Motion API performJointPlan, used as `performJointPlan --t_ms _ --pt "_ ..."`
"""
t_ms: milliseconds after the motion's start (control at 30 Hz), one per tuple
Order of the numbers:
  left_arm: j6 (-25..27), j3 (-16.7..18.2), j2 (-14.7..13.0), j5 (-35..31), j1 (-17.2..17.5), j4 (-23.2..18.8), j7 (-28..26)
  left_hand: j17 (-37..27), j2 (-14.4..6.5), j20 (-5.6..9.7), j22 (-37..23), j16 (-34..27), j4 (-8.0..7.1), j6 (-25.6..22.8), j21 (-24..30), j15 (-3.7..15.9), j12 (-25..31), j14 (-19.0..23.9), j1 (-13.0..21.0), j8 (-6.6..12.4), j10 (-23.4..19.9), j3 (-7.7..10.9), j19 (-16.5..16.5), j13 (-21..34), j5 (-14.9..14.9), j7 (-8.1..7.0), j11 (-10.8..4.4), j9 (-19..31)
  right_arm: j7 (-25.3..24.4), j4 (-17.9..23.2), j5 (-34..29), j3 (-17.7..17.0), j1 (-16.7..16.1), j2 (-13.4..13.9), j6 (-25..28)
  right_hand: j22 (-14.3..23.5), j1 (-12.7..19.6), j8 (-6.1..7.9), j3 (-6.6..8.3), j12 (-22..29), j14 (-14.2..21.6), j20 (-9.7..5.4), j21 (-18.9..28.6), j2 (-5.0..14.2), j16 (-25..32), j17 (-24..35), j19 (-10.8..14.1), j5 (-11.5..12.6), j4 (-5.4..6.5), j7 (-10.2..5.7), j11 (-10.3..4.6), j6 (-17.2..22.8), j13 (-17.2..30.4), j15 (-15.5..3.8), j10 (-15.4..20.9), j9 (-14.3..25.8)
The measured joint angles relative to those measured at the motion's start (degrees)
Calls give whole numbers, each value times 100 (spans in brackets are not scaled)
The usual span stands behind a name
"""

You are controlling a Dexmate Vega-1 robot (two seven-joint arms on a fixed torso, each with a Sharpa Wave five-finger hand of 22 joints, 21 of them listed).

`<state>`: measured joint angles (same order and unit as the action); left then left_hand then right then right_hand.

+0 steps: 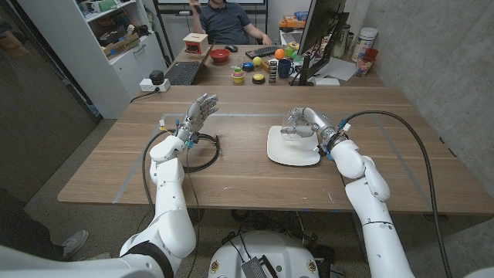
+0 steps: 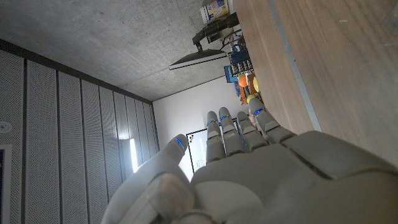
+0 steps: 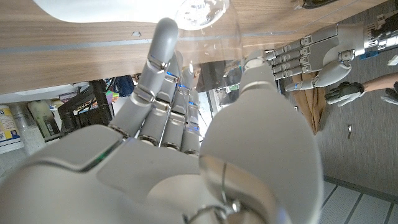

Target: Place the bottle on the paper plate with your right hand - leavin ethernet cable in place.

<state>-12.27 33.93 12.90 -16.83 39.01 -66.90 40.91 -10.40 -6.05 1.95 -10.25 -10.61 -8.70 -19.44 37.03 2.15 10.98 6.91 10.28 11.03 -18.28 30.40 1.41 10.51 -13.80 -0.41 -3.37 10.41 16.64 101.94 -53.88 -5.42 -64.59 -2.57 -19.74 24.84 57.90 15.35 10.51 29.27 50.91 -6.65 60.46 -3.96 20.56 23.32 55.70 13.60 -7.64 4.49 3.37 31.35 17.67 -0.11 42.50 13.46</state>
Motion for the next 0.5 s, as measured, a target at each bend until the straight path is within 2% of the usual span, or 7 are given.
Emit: performJointPlan --t_ms 500 --pt "-43 36 -33 -44 -32 109 -41 -1 0 0 0 0 0 0 0 0 0 0 0 0 0 0 0 0 0 0 0 0 -294 -234 -181 115 15 74 48 -1 16 -6 0 23 0 0 58 -16 -23 23 0 -1 0 -1 -2 0 8 0 -1 -1"
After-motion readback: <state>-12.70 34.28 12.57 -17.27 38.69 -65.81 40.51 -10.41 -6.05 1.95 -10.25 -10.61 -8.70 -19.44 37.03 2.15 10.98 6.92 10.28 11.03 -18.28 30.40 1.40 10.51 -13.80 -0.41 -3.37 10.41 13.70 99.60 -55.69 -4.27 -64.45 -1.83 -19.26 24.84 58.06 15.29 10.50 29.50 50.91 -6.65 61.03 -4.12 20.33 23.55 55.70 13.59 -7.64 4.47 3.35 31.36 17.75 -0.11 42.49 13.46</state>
